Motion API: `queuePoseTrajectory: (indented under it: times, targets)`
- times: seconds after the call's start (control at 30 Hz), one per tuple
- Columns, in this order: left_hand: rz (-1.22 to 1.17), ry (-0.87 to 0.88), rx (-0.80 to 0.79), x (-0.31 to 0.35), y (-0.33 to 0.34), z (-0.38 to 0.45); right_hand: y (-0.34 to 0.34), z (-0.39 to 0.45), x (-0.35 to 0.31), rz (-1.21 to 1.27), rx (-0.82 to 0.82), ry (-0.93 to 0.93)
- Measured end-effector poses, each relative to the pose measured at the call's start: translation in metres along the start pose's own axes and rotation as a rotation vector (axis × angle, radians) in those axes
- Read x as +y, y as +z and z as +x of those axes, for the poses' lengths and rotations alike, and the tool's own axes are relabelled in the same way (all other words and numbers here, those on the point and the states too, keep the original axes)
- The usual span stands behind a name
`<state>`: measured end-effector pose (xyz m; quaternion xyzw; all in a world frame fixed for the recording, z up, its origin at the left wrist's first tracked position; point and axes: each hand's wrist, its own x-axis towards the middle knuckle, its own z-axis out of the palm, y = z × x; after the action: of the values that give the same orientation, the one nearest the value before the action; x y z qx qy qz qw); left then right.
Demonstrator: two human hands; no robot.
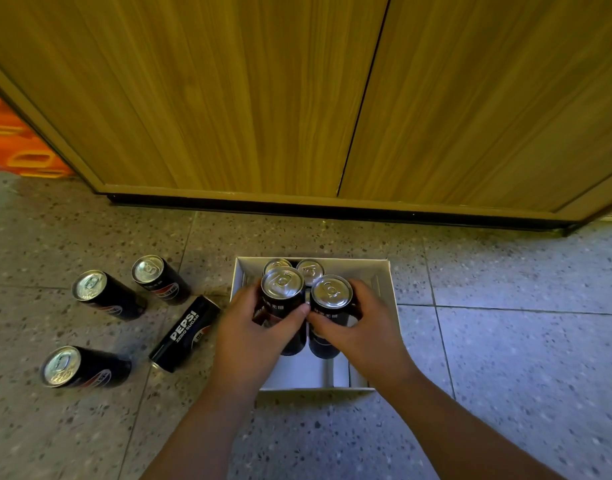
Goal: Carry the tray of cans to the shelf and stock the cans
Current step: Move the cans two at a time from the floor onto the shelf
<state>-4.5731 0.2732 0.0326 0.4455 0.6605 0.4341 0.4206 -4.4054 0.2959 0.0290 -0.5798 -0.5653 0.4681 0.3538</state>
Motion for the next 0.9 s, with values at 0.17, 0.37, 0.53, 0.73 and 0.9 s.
queuePoseTrajectory:
  times: [0.17,0.37,0.53,0.73,0.9]
  targets:
    - [-0.037,0.018,-0.052,0.023,-0.005,0.017,-0.017,0.014,-0.026,0.011,-0.002,-0.070]
    - [-0.010,0.044,-0.042,0.049,-0.011,0.044,-0.031,0.040,-0.050,0.049,0.040,-0.123]
    - [0.003,0.047,0.009,0.062,-0.019,0.071,-0.037,0.070,-0.072,0.068,0.035,-0.132]
    - [-0.003,0.084,0.043,0.107,-0.036,0.093,-0.047,0.093,-0.118,0.079,0.050,-0.142]
    - [-0.010,0.073,0.044,0.204,-0.059,0.074,-0.077,0.079,-0.205,0.089,0.019,-0.130]
